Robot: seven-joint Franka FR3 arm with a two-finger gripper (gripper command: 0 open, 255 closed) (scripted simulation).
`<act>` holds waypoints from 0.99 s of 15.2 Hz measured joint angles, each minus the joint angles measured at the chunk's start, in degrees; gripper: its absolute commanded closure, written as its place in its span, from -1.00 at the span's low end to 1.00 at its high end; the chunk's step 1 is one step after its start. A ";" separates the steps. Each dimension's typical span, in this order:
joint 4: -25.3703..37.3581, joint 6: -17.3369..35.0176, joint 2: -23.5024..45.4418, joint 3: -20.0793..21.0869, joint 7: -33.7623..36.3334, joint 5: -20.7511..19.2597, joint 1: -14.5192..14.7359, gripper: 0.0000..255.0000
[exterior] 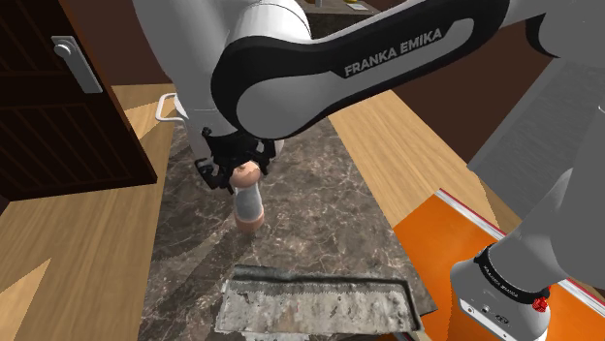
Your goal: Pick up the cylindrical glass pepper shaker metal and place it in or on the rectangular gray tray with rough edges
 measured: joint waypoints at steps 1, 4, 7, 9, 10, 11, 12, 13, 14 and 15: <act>0.67 -0.70 -0.05 0.05 -0.14 0.10 0.08 1.00; 1.92 -2.54 -0.92 0.27 -0.89 0.73 -0.14 1.00; 3.62 -4.56 -1.38 0.49 -1.27 1.15 0.01 1.00; 5.07 -6.07 -1.51 0.59 -1.55 1.33 0.18 1.00; 5.93 -6.90 -1.50 0.63 -1.66 1.39 0.32 1.00; 6.76 -7.72 -1.52 0.66 -1.85 1.43 0.40 1.00; 7.21 -8.36 -1.78 0.71 -2.07 1.61 0.34 1.00; 7.86 -9.04 -1.84 0.76 -2.15 1.67 0.45 1.00; 8.47 -9.71 -1.93 0.82 -2.25 1.75 0.53 1.00; 8.98 -10.35 -2.09 0.90 -2.30 1.86 0.62 1.00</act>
